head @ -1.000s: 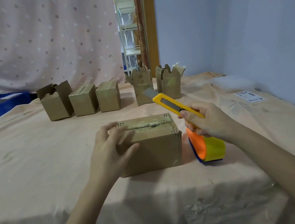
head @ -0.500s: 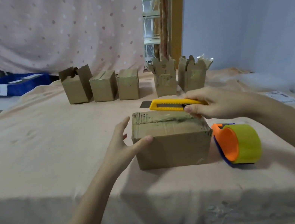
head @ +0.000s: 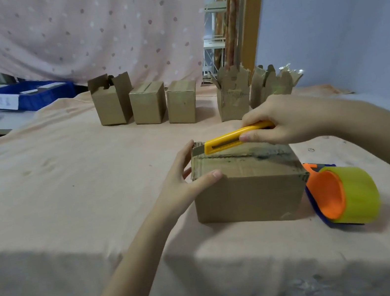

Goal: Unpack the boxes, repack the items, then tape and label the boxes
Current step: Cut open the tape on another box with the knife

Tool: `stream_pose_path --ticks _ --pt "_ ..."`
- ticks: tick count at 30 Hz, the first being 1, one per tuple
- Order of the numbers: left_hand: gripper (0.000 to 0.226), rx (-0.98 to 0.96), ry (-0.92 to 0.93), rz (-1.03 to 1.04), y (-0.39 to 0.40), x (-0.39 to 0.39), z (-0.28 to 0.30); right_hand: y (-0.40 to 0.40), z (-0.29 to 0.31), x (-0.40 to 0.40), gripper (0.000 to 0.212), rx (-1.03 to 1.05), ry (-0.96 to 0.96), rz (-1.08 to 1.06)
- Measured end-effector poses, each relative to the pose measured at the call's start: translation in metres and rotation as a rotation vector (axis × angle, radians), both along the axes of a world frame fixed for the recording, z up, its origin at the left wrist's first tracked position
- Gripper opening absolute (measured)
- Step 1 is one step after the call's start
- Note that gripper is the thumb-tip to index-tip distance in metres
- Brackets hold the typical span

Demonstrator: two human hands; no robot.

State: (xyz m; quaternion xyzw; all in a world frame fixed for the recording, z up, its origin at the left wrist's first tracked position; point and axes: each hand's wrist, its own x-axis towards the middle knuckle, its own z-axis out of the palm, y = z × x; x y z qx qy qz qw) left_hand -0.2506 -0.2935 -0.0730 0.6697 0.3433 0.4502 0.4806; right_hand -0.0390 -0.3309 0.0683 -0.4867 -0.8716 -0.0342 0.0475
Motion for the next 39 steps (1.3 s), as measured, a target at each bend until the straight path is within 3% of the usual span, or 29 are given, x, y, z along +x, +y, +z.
stream_pose_path --ticks 5,9,13,32,39 --pt "0.098 -0.003 -0.041 0.021 0.001 0.004 -0.003 0.004 0.009 -0.010 0.032 -0.033 -0.090 0.024" --pt "0.097 0.011 -0.034 0.047 0.003 0.003 -0.005 0.008 0.018 -0.020 0.042 0.026 -0.199 0.057" --pt "0.095 0.012 -0.026 0.061 0.003 0.004 -0.004 0.015 0.029 -0.030 0.033 0.050 -0.310 0.056" --pt "0.095 0.050 0.027 0.077 0.006 0.001 -0.005 0.022 0.036 -0.021 0.033 -0.110 -0.307 0.040" --pt "0.090 0.088 0.086 0.021 0.009 0.001 -0.001 0.018 0.024 0.002 0.055 -0.140 -0.263 0.042"
